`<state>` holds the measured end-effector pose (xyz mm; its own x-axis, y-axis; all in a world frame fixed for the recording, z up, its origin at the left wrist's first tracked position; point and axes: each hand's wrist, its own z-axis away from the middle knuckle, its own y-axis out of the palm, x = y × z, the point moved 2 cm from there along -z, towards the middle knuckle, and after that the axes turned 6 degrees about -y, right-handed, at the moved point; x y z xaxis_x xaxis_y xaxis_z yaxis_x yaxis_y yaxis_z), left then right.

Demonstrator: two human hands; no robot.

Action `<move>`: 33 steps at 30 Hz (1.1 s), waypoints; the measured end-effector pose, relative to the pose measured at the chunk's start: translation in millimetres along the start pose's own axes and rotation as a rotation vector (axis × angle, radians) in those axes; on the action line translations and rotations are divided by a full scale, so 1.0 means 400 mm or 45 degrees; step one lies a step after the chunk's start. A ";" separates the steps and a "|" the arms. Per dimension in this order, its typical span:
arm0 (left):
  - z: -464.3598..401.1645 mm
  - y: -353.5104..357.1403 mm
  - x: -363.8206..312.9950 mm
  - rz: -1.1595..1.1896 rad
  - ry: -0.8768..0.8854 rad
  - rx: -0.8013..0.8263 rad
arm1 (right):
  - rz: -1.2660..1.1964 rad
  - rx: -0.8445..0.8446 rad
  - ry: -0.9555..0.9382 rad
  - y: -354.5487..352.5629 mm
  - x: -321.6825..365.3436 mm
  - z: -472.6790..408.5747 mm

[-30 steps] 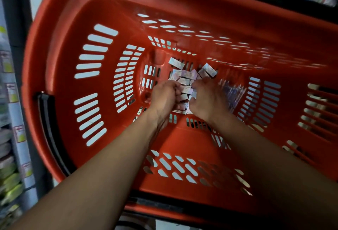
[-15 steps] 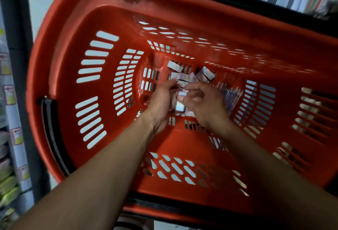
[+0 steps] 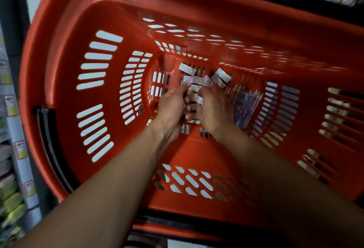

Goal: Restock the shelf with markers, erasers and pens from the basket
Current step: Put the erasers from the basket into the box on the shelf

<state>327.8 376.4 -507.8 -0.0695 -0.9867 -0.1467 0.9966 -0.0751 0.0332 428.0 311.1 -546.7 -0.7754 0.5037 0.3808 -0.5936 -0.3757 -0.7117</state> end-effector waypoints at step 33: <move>0.000 0.007 -0.013 0.089 -0.001 0.127 | -0.098 -0.198 0.451 -0.043 -0.084 -0.065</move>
<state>331.1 381.4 -506.7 -0.0003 -0.9902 -0.1394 0.9898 -0.0202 0.1412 469.9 320.7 -562.7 -0.5914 0.7734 0.2283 -0.5862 -0.2180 -0.7803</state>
